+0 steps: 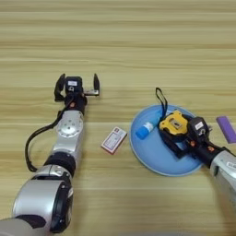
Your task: Move the objects on the table
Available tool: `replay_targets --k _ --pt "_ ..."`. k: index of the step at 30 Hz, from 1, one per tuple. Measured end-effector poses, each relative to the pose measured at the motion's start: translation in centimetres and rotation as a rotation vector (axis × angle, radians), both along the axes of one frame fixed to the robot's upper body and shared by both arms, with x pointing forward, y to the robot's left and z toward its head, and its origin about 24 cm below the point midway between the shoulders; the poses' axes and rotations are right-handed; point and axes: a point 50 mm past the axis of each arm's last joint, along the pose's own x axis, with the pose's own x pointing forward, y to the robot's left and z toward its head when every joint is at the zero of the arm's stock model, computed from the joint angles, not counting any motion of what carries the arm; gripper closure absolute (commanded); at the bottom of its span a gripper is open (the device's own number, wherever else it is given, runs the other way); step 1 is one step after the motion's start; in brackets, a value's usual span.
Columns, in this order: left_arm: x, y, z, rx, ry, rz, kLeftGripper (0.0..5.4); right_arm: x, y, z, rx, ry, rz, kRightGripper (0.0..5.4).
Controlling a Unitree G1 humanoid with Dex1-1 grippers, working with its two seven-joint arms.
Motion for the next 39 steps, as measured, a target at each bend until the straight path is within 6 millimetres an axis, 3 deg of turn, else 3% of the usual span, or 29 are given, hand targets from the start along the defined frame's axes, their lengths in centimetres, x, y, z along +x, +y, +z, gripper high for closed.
replay_targets --k 7,16,19,25,34,39 --pt "0.0 0.0 0.0 0.001 0.001 0.002 0.0 0.3 -1.4 4.5 0.079 -0.161 -0.06 0.86" --pt "0.0 -0.1 0.0 0.002 0.001 0.002 0.0 1.5 -6.5 6.5 0.078 -0.262 -0.347 0.86" --pt "0.0 -0.1 0.0 0.002 0.0 0.002 0.0 1.9 -9.4 5.9 0.06 -0.252 -0.509 0.86" --pt "0.0 0.0 0.0 0.002 0.0 0.002 0.0 2.0 -12.4 4.9 0.015 -0.233 -0.674 0.86" --pt "0.0 0.0 0.0 0.002 0.0 0.002 0.0 2.0 -13.2 1.4 0.003 -0.08 -0.717 0.86" --pt "0.0 0.0 0.0 0.002 0.0 0.003 0.0 2.3 -12.5 1.0 0.01 -0.063 -0.679 0.86"
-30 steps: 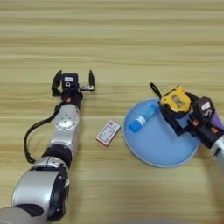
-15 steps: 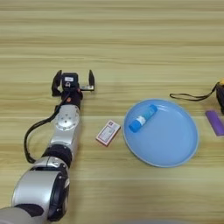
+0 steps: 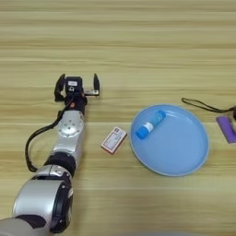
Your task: Move the objects on the table
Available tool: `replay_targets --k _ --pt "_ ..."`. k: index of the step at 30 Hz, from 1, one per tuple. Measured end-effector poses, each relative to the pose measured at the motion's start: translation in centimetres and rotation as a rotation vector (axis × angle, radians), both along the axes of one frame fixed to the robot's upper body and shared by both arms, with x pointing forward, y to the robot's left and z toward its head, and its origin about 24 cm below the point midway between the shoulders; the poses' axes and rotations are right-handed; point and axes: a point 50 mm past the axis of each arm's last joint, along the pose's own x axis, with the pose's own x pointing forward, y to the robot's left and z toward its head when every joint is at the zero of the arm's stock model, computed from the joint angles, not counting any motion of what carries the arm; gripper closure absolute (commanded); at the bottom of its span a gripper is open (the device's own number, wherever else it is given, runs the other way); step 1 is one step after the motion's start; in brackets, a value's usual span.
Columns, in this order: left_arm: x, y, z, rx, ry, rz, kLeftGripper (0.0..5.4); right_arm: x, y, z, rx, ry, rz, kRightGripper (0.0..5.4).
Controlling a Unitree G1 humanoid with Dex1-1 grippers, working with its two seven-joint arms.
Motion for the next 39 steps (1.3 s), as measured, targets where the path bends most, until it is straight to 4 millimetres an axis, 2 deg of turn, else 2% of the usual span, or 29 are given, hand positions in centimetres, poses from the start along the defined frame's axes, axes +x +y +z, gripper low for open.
replay_targets --k 6,34,35,39 --pt "0.0 0.0 0.0 0.0 0.0 0.0 0.0 -0.1 -0.2 -1.3 0.014 0.055 -0.014 0.86" --pt "0.0 0.0 0.0 0.0 0.002 0.001 0.0 0.8 -1.9 -1.3 0.068 0.037 -0.077 0.86" --pt "0.0 0.0 0.0 0.0 0.002 0.001 0.0 0.8 -1.8 -1.3 0.068 0.037 -0.074 0.57" --pt "0.0 0.0 0.0 0.0 0.002 0.001 0.0 0.9 -1.5 -1.5 0.049 0.05 -0.042 0.1"
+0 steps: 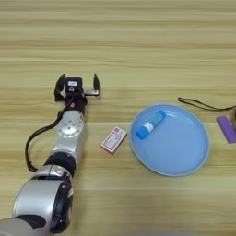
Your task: Move the objects on the table
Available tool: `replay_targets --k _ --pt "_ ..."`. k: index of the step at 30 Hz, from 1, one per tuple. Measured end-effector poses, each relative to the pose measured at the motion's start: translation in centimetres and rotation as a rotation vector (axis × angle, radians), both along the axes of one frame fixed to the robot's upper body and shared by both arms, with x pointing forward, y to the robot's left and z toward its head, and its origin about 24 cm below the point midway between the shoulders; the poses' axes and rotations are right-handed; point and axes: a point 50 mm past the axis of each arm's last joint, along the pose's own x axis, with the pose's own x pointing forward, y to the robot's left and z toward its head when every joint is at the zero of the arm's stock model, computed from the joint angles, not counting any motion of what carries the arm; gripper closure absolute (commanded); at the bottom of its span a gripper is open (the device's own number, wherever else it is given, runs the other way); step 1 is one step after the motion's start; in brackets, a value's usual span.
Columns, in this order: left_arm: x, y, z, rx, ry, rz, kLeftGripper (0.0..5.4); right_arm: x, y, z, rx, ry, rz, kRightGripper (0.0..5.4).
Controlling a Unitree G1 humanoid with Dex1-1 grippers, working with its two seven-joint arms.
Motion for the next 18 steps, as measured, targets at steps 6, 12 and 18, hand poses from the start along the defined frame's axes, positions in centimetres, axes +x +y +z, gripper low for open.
replay_targets --k 6,12,18 --pt "0.0 0.0 0.0 0.0 0.0 0.0 0.0 -0.1 0.4 0.2 -0.034 -0.022 0.021 0.02" --pt "0.0 0.0 0.0 0.0 0.0 0.0 0.0 0.1 0.8 2.1 -0.087 -0.145 0.021 0.02" --pt "0.0 0.0 0.0 0.0 -0.001 0.0 0.0 0.0 1.0 3.0 -0.115 -0.214 0.008 0.02"
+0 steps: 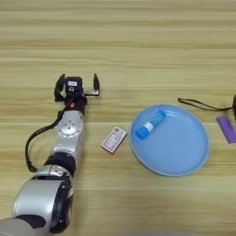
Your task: Move the objects on the table
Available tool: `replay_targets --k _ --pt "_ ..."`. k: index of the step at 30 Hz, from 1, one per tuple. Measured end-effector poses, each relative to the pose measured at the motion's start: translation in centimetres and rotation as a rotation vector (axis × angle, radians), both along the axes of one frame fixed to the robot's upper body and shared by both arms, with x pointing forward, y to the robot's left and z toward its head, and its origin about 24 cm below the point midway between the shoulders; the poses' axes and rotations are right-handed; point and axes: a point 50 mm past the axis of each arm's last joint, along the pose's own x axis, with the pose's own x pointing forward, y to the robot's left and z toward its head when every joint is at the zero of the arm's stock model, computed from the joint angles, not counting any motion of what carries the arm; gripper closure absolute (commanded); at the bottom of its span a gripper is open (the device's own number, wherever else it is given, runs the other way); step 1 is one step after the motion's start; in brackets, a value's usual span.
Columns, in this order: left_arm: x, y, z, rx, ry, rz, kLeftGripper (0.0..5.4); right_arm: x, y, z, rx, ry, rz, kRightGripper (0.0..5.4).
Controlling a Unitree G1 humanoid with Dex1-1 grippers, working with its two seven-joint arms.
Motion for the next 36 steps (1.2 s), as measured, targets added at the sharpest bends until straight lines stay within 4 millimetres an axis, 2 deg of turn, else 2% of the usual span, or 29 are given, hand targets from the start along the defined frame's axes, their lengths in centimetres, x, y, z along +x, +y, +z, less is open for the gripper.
replay_targets --k 15,22,29,36 --pt "0.1 -0.6 0.3 0.004 -0.018 -0.061 0.0 -0.2 0.7 1.3 -0.042 -0.062 -0.006 0.02" --pt "0.0 -1.0 0.3 -0.002 -0.025 -0.072 0.0 -0.2 2.8 2.1 -0.156 -0.092 0.089 0.02" --pt "0.0 -1.3 0.3 0.002 -0.023 -0.097 0.0 -0.3 4.5 2.5 -0.194 -0.108 0.177 0.02" --pt "-0.7 -3.2 1.2 0.073 -0.096 -0.279 0.0 -0.2 4.7 2.5 -0.195 -0.105 0.178 0.02"
